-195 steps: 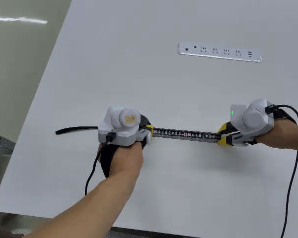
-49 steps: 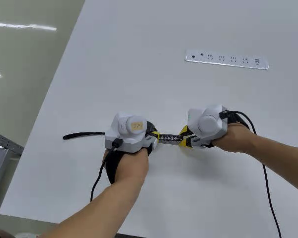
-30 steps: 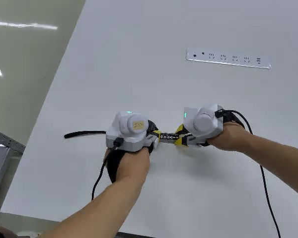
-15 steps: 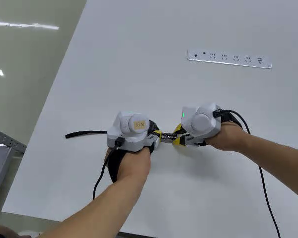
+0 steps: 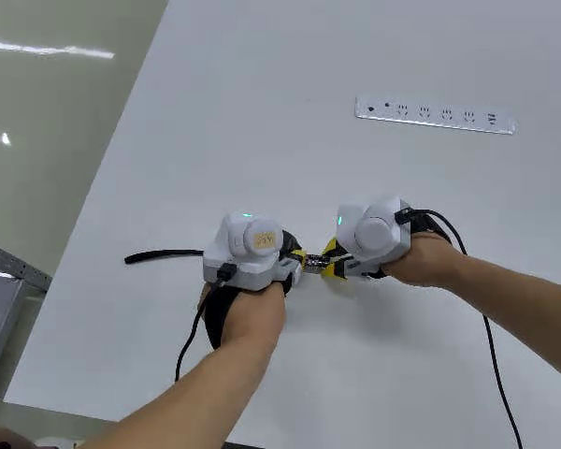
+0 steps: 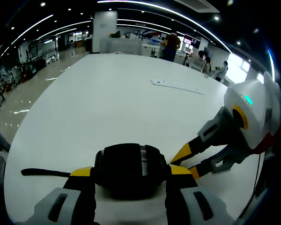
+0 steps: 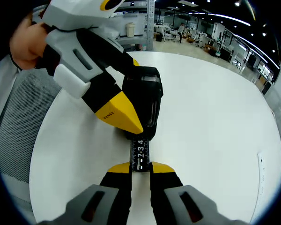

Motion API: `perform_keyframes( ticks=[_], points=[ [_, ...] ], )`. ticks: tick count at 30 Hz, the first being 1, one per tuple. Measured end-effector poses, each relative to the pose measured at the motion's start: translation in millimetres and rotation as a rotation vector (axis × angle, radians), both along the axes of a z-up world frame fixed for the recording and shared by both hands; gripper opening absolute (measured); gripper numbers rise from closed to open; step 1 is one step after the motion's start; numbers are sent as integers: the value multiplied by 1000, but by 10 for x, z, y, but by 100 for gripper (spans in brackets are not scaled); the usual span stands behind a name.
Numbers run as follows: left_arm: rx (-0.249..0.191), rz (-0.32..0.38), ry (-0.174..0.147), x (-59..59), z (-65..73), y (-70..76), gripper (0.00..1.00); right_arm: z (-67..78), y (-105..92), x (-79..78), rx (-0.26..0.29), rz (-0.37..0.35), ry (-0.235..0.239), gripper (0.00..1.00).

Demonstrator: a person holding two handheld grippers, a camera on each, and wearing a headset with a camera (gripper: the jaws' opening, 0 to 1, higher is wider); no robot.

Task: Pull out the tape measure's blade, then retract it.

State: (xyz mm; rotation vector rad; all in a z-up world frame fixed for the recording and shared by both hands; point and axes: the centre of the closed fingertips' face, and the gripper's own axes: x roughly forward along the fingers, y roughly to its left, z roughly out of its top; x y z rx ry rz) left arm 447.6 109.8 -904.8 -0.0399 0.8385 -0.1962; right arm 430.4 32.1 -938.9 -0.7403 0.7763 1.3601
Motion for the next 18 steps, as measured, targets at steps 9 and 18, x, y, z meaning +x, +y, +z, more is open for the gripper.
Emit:
perform_keyframes(
  ticks=[9, 18],
  points=[
    [-1, 4, 2, 3, 2, 1, 56, 2, 37, 6, -3, 19, -3, 14],
    [-5, 6, 5, -5, 6, 5, 56, 0, 71, 3, -9, 27, -2, 14]
  ],
)
